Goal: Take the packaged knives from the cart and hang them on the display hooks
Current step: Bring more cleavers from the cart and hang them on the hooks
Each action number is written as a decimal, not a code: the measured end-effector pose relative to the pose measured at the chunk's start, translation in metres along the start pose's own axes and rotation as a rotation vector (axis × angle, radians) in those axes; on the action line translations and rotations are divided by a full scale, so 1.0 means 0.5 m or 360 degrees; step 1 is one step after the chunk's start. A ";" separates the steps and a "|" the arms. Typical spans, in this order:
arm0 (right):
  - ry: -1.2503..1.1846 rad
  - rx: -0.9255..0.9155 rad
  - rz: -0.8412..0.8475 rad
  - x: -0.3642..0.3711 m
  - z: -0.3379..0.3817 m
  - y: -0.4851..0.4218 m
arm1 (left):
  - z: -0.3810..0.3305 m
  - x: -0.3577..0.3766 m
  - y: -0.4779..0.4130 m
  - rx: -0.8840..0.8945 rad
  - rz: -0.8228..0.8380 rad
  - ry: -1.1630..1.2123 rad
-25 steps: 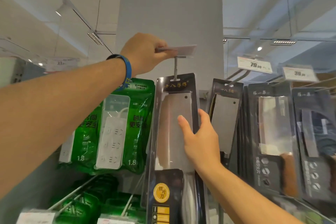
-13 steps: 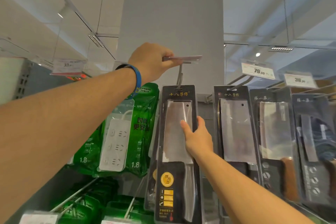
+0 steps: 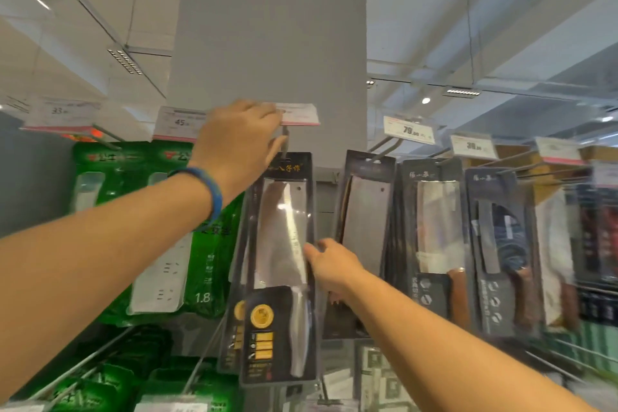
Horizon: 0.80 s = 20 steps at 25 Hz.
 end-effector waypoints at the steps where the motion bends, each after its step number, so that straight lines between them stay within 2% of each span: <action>1: -0.0004 -0.0003 -0.0005 0.000 -0.025 0.019 | -0.030 -0.004 0.026 0.0006 -0.0165 0.0079; 3: -0.0109 -0.0077 -0.0107 -0.019 -0.072 0.065 | -0.096 -0.003 0.080 -0.0059 -0.0462 0.0372; 4: -0.0226 -0.0143 -0.0144 -0.035 -0.096 0.089 | -0.134 0.008 0.100 -0.0120 -0.0508 0.0547; 7: -0.0606 -0.0290 -0.0132 -0.095 -0.173 0.158 | -0.242 0.051 0.144 -0.0480 -0.0334 0.1226; 10: -0.0668 -0.0249 -0.0149 -0.162 -0.282 0.237 | -0.357 0.103 0.172 -0.0689 -0.0167 0.1835; 14: -0.0652 0.0033 -0.0281 -0.256 -0.464 0.357 | -0.549 0.155 0.206 -0.0900 -0.0026 0.2502; 20: -0.0637 0.0746 -0.0627 -0.408 -0.832 0.632 | -0.916 0.126 0.261 -0.0934 0.0540 0.3059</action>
Point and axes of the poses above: each hand's wrist, its own y-axis away from the middle knuckle, its own x-axis out of the palm, z = x × y, the point moved 4 cm from there along -y, towards the middle knuckle, and after that the axes turned 15 degrees about x, right-handed, at the moved point
